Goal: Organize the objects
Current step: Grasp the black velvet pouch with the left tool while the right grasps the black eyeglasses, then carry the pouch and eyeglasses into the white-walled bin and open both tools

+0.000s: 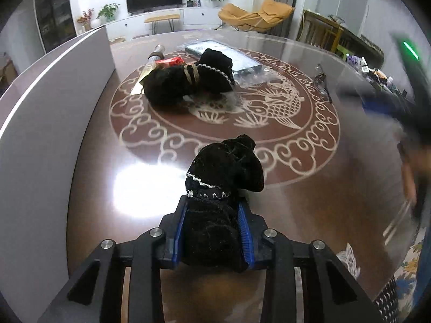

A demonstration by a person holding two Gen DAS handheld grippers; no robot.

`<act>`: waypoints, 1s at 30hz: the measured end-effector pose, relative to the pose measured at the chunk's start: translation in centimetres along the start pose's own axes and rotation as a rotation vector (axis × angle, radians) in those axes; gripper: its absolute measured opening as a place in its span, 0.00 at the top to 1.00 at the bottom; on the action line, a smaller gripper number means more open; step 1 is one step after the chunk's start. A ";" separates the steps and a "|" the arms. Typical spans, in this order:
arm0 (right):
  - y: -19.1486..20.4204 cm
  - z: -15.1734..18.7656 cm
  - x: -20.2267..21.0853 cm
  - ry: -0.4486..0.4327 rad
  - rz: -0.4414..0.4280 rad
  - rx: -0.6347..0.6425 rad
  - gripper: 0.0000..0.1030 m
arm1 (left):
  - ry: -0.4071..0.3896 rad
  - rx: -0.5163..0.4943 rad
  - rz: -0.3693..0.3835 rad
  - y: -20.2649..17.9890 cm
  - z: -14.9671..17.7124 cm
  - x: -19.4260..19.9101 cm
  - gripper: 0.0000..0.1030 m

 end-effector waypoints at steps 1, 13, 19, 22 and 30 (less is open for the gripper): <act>-0.6 -2.2 -0.8 0.004 0.028 -0.031 0.00 | 0.000 0.007 0.003 0.0 0.0 -0.1 0.67; 0.2 -5.4 -7.7 0.150 0.180 0.031 0.75 | -0.038 0.041 0.047 -0.1 0.2 0.0 0.67; 1.2 -1.1 -3.1 0.075 -0.009 -0.047 0.75 | -0.048 0.101 0.094 0.1 1.2 0.8 0.67; 2.6 0.9 -0.5 0.052 -0.079 -0.057 0.75 | -0.046 0.092 0.108 -0.4 1.8 1.2 0.67; 4.8 3.9 2.1 0.038 -0.196 -0.086 0.75 | -0.058 0.093 0.135 -1.2 2.1 2.9 0.67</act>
Point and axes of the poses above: each gripper's, at about its wrist camera, not at the fingertips, and x roughly against the way its jaws point, y to its left, z to its underside, the point moved 8 cm from there along -x, roughly the way its jaws point, and after that the axes turned 13 degrees about -z, right-handed, at the moved point
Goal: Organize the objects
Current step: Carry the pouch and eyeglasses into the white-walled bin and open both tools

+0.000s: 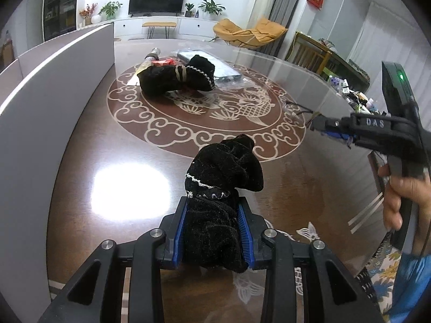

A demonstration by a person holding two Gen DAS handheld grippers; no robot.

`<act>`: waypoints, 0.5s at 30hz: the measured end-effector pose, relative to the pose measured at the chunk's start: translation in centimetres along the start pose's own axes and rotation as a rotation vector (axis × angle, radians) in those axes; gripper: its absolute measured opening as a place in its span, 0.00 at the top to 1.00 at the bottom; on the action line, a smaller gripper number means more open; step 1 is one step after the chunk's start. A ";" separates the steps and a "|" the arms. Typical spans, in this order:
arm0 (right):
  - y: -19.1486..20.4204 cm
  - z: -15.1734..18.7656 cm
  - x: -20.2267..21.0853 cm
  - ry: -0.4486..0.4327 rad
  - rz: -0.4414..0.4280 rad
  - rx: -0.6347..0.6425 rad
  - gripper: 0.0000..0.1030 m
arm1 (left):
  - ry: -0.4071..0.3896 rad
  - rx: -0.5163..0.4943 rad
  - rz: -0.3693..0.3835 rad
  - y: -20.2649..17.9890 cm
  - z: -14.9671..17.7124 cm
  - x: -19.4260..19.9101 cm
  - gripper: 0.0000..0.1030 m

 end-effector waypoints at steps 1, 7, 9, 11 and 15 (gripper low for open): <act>0.2 0.3 0.0 0.001 -0.014 -0.005 0.75 | -0.004 0.000 0.003 0.0 -0.1 0.3 0.67; 1.2 2.3 0.5 0.016 -0.051 -0.012 0.75 | -0.033 0.004 0.013 -0.1 -0.8 1.7 0.67; 1.4 2.6 0.8 0.018 -0.056 -0.012 0.75 | -0.040 0.006 0.017 -0.1 -1.0 2.0 0.67; 1.7 2.9 1.0 0.020 -0.064 -0.010 0.75 | -0.048 0.004 0.021 -0.2 -1.3 2.4 0.67; 2.3 3.0 1.1 0.023 -0.079 -0.007 0.75 | -0.064 0.010 0.031 -0.4 -1.7 3.2 0.67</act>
Point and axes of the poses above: each gripper's, at about its wrist camera, not at the fingertips, and x roughly against the way its jaws point, y to its left, z to its underside, the point moved 8 cm from there along -x, roughly the way its jaws point, and after that the axes turned 13 degrees about -z, right-handed, at the moved point
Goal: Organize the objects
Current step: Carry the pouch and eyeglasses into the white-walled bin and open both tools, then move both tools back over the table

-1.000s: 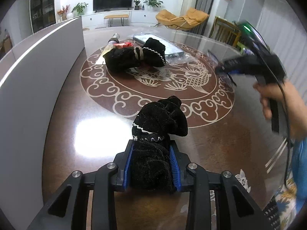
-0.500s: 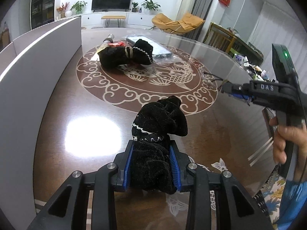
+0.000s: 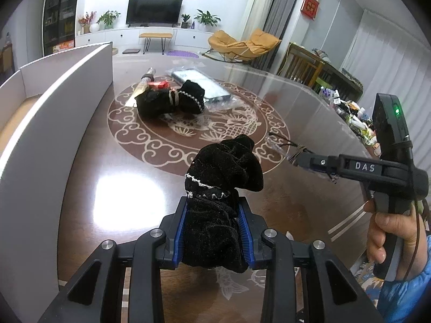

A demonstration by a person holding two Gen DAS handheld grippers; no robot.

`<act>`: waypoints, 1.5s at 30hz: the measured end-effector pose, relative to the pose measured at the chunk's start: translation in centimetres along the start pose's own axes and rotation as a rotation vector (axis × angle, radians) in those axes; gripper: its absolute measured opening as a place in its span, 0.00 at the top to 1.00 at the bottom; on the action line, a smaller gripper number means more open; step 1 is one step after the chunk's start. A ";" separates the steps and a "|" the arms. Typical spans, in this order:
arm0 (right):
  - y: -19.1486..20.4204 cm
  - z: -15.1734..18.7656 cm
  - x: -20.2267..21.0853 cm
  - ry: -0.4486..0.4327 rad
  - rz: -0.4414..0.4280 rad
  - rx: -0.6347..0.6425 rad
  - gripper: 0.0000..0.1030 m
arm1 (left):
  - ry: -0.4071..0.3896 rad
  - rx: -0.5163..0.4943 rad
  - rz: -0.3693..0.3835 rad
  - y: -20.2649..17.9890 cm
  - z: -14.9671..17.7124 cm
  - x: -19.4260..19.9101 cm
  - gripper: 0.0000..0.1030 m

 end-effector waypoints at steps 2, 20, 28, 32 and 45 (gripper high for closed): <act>0.4 0.1 0.0 0.002 -0.005 0.007 0.75 | -0.012 0.006 0.007 0.0 -0.3 0.5 0.67; 10.9 -1.7 1.7 -0.024 -0.134 0.161 0.75 | -0.204 0.171 -0.033 10.0 -3.6 11.9 0.67; 28.7 -3.0 -3.7 0.049 -0.350 0.384 0.75 | -0.142 0.333 -0.277 25.4 -2.0 12.9 0.66; 35.0 -1.6 -9.8 0.127 -0.381 0.455 0.73 | 0.117 0.382 -0.395 30.5 1.1 8.6 0.28; 30.6 0.1 -10.5 0.073 -0.233 0.547 0.02 | -0.100 0.422 -0.455 28.5 0.4 13.1 0.20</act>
Point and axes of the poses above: each gripper's, at about its wrist camera, not at the fingertips, and x roughly against the way its jaws point, y to its left, z to its underside, the point moved 8 cm from there along -x, roughly the way its jaws point, and after that the axes turned 13 degrees about -z, right-handed, at the moved point
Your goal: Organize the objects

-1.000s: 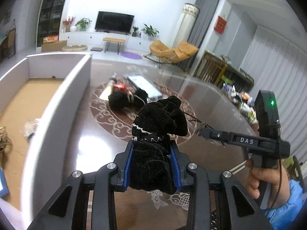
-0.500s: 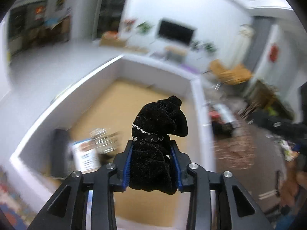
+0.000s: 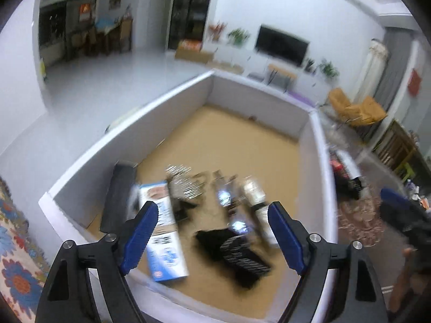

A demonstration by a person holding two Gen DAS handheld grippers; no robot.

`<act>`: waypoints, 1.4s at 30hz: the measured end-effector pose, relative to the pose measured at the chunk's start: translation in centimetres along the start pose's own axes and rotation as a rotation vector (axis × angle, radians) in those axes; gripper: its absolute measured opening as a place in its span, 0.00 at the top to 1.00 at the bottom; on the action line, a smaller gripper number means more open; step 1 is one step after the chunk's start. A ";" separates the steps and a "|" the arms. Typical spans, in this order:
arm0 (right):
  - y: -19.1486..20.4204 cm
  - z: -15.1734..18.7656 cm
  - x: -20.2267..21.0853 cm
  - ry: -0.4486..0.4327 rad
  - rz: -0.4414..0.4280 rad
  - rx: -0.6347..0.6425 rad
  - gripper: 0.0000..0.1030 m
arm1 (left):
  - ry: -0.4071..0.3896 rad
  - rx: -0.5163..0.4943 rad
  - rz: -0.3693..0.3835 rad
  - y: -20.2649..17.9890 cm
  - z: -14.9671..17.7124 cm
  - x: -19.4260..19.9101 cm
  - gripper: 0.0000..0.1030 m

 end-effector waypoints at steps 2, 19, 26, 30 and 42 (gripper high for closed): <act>-3.2 1.7 2.2 -0.020 0.100 0.013 0.01 | -0.056 -0.037 0.053 -2.6 -0.5 2.4 0.19; -28.5 17.8 15.1 0.125 0.619 -0.248 0.01 | 0.092 -0.496 0.368 -29.8 13.1 2.6 0.06; -29.6 17.7 14.5 0.082 0.576 -0.294 0.00 | 0.049 -0.574 0.218 -32.5 13.3 -4.1 0.06; -29.3 17.4 14.4 0.079 0.575 -0.306 0.00 | 0.072 -0.551 0.229 -33.4 13.0 -6.0 0.06; -28.7 17.6 14.8 0.071 0.582 -0.312 0.00 | 0.088 -0.539 0.212 -34.3 12.9 -7.5 0.00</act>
Point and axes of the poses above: each gripper's, at about its wrist camera, not at the fingertips, and x roughly against the way its jaws point, y to its left, z to its underside, the point moved 8 cm from there along -x, roughly the way its jaws point, and after that the axes turned 13 degrees about -z, right-handed, at the moved point
